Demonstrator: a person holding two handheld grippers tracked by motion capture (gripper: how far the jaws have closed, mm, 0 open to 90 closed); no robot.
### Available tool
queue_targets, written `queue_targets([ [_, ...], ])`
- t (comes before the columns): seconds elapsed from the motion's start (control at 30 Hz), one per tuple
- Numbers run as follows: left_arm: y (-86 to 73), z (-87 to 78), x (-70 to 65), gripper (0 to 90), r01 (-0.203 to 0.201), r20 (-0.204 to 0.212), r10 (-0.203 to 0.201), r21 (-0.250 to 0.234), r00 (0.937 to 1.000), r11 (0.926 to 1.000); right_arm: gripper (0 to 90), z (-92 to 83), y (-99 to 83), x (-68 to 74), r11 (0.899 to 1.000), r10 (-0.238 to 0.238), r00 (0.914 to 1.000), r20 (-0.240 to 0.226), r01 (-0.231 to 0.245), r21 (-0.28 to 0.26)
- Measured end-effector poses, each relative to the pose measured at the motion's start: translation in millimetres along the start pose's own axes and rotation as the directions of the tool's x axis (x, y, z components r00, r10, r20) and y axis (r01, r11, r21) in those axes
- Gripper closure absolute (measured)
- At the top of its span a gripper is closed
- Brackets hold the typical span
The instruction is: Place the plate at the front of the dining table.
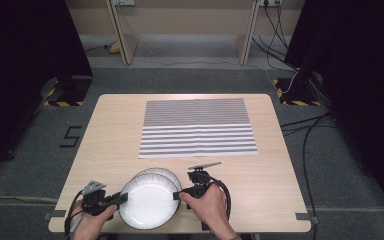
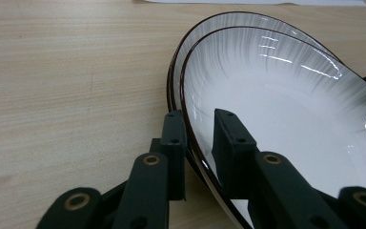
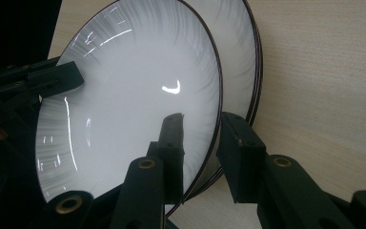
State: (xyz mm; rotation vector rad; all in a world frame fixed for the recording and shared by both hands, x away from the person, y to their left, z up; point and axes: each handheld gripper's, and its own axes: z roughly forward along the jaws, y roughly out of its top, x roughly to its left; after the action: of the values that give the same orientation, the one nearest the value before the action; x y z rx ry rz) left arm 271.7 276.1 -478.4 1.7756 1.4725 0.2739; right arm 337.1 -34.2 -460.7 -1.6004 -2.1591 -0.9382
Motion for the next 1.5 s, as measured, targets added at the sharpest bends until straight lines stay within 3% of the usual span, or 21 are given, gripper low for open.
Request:
queue_targets([
  [0.17, -1.5, -1.1, 2.2, 75.2, 0.036, 0.004, -0.036, -0.011, 0.9993, 0.9993, 74.1, 5.3, 1.1, -2.2, 0.999, 0.048, 0.9986, -0.023, -0.048, -0.008],
  [0.27, -3.3, -0.7, 4.1, 75.2, 0.057, 0.014, -0.057, -0.016, 0.9983, 0.9983, 76.0, 15.0, 0.2, 2.3, 1.0, 0.009, 0.9999, 0.008, -0.009, 0.003],
  [0.6, 3.6, 3.2, 9.5, 75.5, 0.089, 0.047, -0.09, 0.022, 0.9948, 0.9958, 83.9, 15.8, 4.9, 0.6, 1.0, -0.022, 0.9989, 0.041, 0.023, -0.013],
  [0.67, 7.2, 4.5, 10.9, 75.7, 0.097, 0.049, -0.099, 0.034, 0.9939, 0.9947, 85.0, 16.4, 6.4, -1.5, 0.999, -0.007, 0.9993, 0.036, 0.008, -0.049],
  [0.87, 16.9, 5.4, 11.8, 79.4, 0.091, 0.045, -0.093, 0.046, 0.9946, 0.9948, 86.7, 14.7, 10.2, -0.5, 0.991, -0.022, 0.9983, 0.054, 0.029, -0.13],
  [0.93, 21.6, 9.5, 9.0, 80.1, 0.073, 0.033, -0.074, 0.049, 0.9967, 0.9961, 87.1, 11.1, 12.6, 1.1, 0.985, -0.041, 0.9966, 0.072, 0.052, -0.163],
  [1.0, 24.1, 14.4, 7.1, 80.9, 0.076, 0.022, -0.077, 0.047, 0.9968, 0.996, 87.1, 7.6, 14.4, 4.6, 0.977, -0.085, 0.9884, 0.125, 0.108, -0.183],
  [1.07, 26.4, 16.9, 6.2, 82.3, 0.073, 0.019, -0.073, 0.025, 0.9971, 0.997, 87.0, 5.7, 14.1, 4.5, 0.968, -0.118, 0.9818, 0.148, 0.147, -0.202],
  [1.37, 32.6, 20.8, 2.7, 82.6, 0.071, 0.019, -0.071, -0.009, 0.9973, 0.9974, 86.9, -3.3, 11.0, 0.7, 0.941, -0.153, 0.979, 0.135, 0.186, -0.282],
  [1.5, 33.5, 21.8, 5.9, 83.2, 0.107, 0.062, -0.106, -0.024, 0.9925, 0.9939, 86.7, -7.8, 12.1, -1.7, 0.935, -0.153, 0.9817, 0.113, 0.181, -0.305],
])
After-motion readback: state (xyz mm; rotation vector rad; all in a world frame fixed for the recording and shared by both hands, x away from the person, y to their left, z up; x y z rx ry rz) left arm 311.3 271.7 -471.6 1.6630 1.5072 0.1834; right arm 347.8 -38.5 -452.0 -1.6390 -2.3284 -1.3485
